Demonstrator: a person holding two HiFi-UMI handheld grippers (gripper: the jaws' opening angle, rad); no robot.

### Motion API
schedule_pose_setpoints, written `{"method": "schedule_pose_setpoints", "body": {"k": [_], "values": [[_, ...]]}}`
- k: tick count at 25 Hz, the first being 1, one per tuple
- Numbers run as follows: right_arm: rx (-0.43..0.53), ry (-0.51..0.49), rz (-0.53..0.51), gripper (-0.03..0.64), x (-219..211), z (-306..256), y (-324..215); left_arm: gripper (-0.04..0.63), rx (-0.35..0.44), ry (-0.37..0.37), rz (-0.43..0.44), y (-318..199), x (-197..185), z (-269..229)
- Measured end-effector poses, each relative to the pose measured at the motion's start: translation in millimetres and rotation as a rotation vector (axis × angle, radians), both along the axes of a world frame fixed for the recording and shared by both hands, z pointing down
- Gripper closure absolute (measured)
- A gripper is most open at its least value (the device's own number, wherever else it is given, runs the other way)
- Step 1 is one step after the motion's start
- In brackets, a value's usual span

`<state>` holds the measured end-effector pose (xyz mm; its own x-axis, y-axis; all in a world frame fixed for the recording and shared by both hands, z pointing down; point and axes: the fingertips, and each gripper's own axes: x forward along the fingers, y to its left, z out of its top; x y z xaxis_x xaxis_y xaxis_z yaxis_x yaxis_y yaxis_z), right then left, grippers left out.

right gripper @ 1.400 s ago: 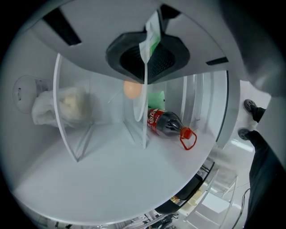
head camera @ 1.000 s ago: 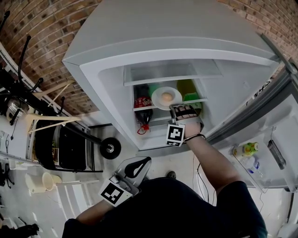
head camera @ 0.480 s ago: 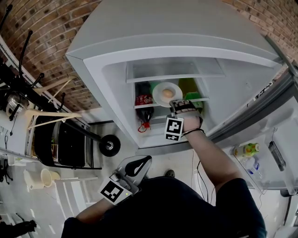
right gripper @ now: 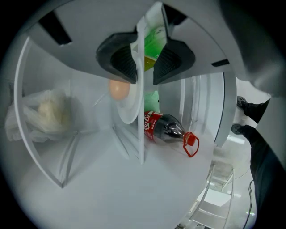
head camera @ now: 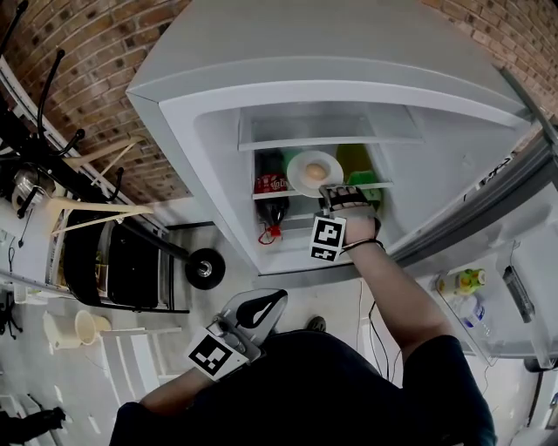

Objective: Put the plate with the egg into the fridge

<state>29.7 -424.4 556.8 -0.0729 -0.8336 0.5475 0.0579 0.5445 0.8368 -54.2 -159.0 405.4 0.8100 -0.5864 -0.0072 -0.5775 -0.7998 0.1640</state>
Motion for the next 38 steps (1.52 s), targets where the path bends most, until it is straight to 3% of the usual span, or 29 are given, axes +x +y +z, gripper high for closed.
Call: {"method": "schedule_pose_setpoints", "body": {"k": [2,7,15,21,25,29,34,38], "values": [[-0.003,-0.008,0.001,0.476,2,2,1,0.595,0.001,-0.002,-0.001,1,1,0],[0.012,-0.051,0.002,0.457,3,-1,7,0.594,0.008,-0.005,-0.003,3,2,-3],[0.002,-0.213,0.037,0.449,4,-18,51,0.595,0.015,-0.01,0.022,6,8,-5],[-0.023,-0.469,0.061,0.449,-7,-50,98,0.594,0.034,-0.005,0.045,7,13,-9],[-0.051,-0.588,0.045,0.451,-14,-66,130,0.595,0.04,-0.002,0.055,8,15,-10],[-0.118,-0.753,0.036,0.454,-24,-83,160,0.595,0.041,-0.003,0.07,10,17,-11],[-0.26,-1.058,0.009,0.536,-38,-100,199,0.594,0.042,-0.005,0.079,11,17,-11],[-0.315,-1.226,-0.006,0.577,-43,-114,223,0.595,0.046,-0.005,0.084,12,16,-12]]}}
